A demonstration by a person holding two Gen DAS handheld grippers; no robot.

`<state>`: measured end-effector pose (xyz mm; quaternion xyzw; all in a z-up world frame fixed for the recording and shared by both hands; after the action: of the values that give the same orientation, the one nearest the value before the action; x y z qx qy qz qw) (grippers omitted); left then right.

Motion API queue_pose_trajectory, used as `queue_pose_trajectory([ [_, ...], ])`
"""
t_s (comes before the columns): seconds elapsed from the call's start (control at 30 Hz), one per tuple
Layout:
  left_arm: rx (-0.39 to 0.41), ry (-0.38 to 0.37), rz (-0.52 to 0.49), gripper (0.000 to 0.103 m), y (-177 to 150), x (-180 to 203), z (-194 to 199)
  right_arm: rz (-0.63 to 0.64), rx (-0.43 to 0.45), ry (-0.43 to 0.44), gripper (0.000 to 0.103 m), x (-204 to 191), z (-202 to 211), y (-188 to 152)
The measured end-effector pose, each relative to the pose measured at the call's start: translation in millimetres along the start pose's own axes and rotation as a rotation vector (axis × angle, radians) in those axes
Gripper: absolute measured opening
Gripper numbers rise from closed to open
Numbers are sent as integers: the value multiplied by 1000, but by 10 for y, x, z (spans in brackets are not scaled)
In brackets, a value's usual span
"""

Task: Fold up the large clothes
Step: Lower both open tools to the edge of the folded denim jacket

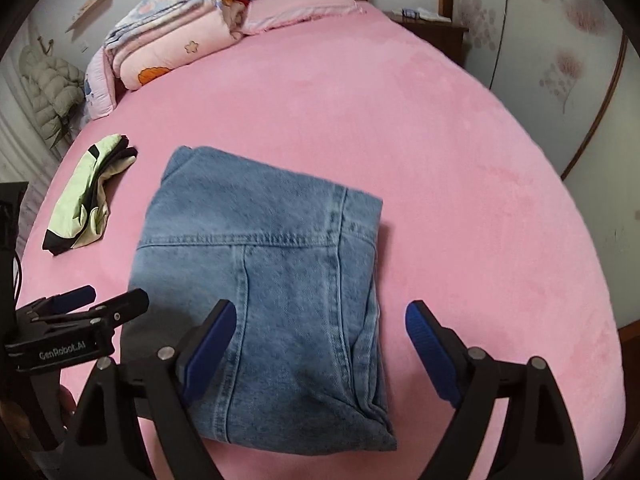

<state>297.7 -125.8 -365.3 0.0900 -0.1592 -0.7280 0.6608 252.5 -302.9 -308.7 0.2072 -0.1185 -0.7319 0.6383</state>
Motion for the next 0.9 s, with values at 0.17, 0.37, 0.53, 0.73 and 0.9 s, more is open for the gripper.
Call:
queue_pose_trajectory([
  [0.17,-9,3,14,103,-8,-31,-47,-1,-11,-6,87,50,-53,-35],
  [0.37,-14,8,-10,103,-45,-12,-56,-19,0,16,87,106,-40,-12],
  [0.53,-29,-11,-10,103,-84,7,-60,-16,7,27,87,131,-7,-8],
  [0.73,-55,2,-12,103,-120,-33,-169,9,-35,42,87,105,-94,-19],
  [0.9,-132,-65,40,103,-191,-95,-430,36,-156,53,87,120,-482,-148],
])
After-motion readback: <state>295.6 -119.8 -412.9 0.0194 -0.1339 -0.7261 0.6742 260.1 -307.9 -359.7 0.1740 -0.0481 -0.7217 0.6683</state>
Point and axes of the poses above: each gripper's, at about its wrist camera, not at the fingertips, and z roughly against the way its jaws point, x to its right, y to its top, the point moved 9 cm from there along -z, roughly the way its jaws point, and after that the axes turned 2 degrees about -z, right-handed, at the moved point
